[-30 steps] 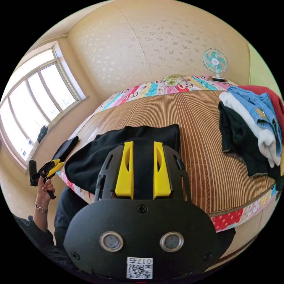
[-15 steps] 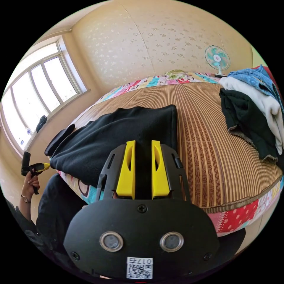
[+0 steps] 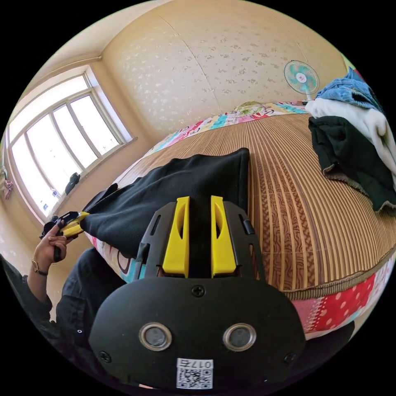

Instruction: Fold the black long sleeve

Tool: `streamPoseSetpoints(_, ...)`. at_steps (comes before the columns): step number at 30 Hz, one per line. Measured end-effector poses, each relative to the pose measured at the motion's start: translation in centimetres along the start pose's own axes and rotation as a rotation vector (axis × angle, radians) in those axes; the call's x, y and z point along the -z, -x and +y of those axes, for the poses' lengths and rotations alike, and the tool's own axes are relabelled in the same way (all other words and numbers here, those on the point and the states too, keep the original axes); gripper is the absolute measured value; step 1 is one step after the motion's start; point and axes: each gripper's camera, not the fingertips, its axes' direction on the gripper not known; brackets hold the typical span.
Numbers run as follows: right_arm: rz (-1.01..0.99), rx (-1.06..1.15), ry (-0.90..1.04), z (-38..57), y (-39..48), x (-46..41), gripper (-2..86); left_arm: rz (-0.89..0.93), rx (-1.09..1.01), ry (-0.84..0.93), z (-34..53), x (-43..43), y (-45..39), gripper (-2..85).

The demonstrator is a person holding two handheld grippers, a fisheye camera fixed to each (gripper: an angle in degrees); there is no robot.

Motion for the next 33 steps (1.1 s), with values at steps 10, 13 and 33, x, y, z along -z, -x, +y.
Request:
streamPoseSetpoints(10,-0.102,-0.067,-0.037,0.4,-2.8,1.2,7.9,0.036,-0.767,0.145,8.8,-15.5,-22.9,5.3)
streamPoseSetpoints(13,-0.161,-0.140,-0.102,1.1,-4.9,2.6,7.4,0.139,-0.852,0.360,12.8,-20.8,-23.7,4.7)
streamPoseSetpoints(33,-0.187,-0.551,-0.212,4.4,-14.7,11.6,7.9,-0.009,-0.256,0.457,4.6,-20.6,-4.3,15.9)
